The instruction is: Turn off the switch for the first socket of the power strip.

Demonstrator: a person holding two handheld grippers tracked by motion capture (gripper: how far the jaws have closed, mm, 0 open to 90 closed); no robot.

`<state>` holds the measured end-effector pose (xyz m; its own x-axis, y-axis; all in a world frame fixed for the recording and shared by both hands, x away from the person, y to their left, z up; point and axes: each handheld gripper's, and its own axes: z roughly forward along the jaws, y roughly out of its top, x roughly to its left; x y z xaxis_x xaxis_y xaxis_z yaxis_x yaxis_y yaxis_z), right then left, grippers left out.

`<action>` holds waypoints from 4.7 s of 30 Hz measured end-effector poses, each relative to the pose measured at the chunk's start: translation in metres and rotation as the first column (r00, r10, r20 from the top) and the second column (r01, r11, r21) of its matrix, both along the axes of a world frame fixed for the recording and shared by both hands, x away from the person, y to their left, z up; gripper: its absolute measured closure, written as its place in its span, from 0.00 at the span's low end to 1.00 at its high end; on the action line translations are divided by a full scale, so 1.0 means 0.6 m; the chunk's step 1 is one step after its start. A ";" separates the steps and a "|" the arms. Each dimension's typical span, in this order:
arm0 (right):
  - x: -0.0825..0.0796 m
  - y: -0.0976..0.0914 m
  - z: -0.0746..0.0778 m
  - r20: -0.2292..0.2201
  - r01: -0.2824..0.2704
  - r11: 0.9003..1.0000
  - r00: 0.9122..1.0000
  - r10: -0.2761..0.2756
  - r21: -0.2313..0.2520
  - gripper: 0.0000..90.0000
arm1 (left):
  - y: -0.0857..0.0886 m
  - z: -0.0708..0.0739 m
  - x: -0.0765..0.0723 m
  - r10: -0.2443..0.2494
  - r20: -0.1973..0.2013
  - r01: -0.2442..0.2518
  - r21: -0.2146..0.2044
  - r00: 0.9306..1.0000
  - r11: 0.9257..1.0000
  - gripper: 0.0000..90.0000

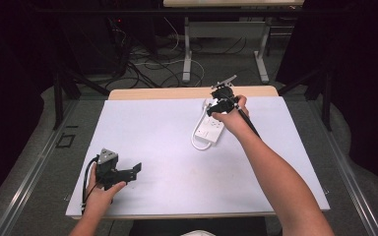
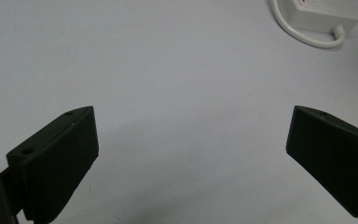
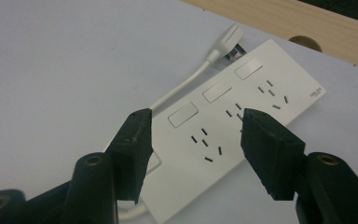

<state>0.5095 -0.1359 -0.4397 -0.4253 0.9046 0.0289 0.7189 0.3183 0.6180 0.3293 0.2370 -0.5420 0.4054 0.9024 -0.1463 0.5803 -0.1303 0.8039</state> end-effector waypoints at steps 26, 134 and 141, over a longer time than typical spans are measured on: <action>0.042 0.004 -0.022 0.012 0.088 0.996 0.996 -0.088 0.000 0.74 | 0.003 0.001 0.000 -0.009 -0.007 0.009 0.000 1.000 1.000 0.03; 0.087 0.031 -0.126 -0.129 0.107 0.994 0.986 -0.108 -0.008 1.00 | 0.002 0.001 0.002 -0.014 0.003 0.014 -0.016 1.000 1.000 0.04; 0.085 0.034 -0.130 -0.094 0.103 0.995 0.990 -0.103 -0.002 1.00 | 0.004 0.002 0.002 -0.018 -0.004 0.018 -0.013 1.000 1.000 0.04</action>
<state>0.5606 -0.1156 -0.5177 -0.3249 0.9434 0.0673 0.8025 0.2374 0.5474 0.3307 0.2391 -0.5408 0.4214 0.8927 -0.1599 0.5809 -0.1303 0.8035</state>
